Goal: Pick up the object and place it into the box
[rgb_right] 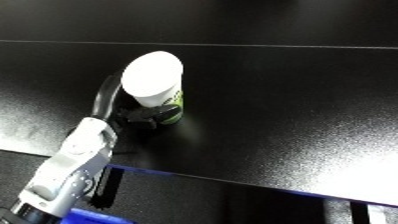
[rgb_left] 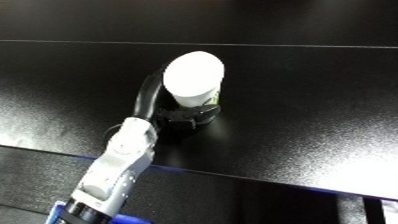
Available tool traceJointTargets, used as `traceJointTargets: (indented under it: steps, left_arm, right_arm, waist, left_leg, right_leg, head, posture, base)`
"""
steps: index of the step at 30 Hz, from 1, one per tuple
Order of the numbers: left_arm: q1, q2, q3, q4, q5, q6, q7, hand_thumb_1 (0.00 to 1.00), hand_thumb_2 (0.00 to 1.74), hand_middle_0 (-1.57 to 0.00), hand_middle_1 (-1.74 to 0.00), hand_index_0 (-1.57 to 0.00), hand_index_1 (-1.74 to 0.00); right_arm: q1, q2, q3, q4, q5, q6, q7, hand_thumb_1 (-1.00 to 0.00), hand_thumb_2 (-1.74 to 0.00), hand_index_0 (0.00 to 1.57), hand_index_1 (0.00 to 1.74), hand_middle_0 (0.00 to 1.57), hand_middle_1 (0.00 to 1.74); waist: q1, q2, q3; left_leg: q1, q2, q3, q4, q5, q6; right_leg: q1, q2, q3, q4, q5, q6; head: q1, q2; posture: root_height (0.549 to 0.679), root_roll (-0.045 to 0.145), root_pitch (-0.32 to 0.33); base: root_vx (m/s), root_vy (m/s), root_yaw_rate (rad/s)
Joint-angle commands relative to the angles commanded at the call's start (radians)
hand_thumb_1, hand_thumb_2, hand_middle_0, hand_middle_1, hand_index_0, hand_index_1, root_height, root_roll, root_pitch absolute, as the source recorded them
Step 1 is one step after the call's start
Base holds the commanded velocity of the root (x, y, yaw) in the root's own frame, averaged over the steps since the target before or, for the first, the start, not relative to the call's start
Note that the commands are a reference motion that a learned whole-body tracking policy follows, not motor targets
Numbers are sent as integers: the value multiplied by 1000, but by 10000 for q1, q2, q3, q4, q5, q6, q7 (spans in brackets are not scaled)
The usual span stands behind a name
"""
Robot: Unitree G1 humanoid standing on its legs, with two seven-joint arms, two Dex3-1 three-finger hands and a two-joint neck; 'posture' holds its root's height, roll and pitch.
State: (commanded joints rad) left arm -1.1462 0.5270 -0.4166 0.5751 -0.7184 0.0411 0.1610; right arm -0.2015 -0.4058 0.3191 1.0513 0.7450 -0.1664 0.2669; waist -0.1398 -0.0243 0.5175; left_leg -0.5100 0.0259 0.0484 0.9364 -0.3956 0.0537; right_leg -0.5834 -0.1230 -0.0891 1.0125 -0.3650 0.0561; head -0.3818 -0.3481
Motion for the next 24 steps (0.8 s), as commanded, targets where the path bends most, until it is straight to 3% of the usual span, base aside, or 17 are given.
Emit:
traceJointTargets:
  steps: [2,5,8,14,24]
  left_arm:
    - [-50,12,-17,10,-115,44,-33,800,1392,-1256,-1392,-1256,-1392]
    - [-7,-5,74,-7,-757,103,9,800,1392,-1256,-1392,-1256,-1392]
    - [233,-140,407,-104,-2182,189,-2,800,1392,-1256,-1392,-1256,-1392]
    - [1169,-466,1256,-783,-4237,-5,-1023,800,1392,-1256,-1392,-1256,-1392]
    - [3471,-351,2925,-3381,-3932,-1319,-1047,800,1392,-1256,-1392,-1256,-1392]
  right_arm:
    - [17,9,-4,25,-20,1,24,0,0,0,0,0,0]
    - [44,39,7,58,-41,-2,16,0,0,0,0,0,0]
    - [78,94,4,90,-59,-11,-49,0,0,0,0,0,0]
    - [200,252,-127,-10,-73,-19,-334,0,0,0,0,0,0]
    - [746,443,-454,-333,256,-291,-719,0,0,0,0,0,0]
  waist:
    - [1,11,-16]
    - [25,39,-47]
    - [74,82,-78]
    - [267,193,-74]
    - [875,366,-22]
  left_leg:
    - [29,-2,0,-8,-2,-4]
    - [87,-16,-17,-34,-3,-16]
    - [168,-42,-59,-91,4,-29]
    - [297,-139,-155,-250,60,-55]
    - [442,-456,-487,-650,269,-133]
  right_leg:
    - [26,-5,-2,0,-11,-4]
    - [86,-23,-10,-10,-36,-15]
    - [168,-59,-22,-21,-75,-27]
    - [321,-141,-45,-57,-139,-102]
    - [571,-228,-218,-187,-214,-242]
  head:
    - [-33,-45]
    - [-22,-129]
    - [-17,-187]
    - [138,-257]
    - [-15,-289]
  posture:
    - [599,30,-42]
    - [600,32,-45]
    - [601,33,-48]
    - [602,38,-51]
    - [607,45,-49]
  base:
    - [12,-3,19]
    - [14,-2,32]
    - [16,-4,55]
    - [7,-2,96]
    - [-23,-24,149]
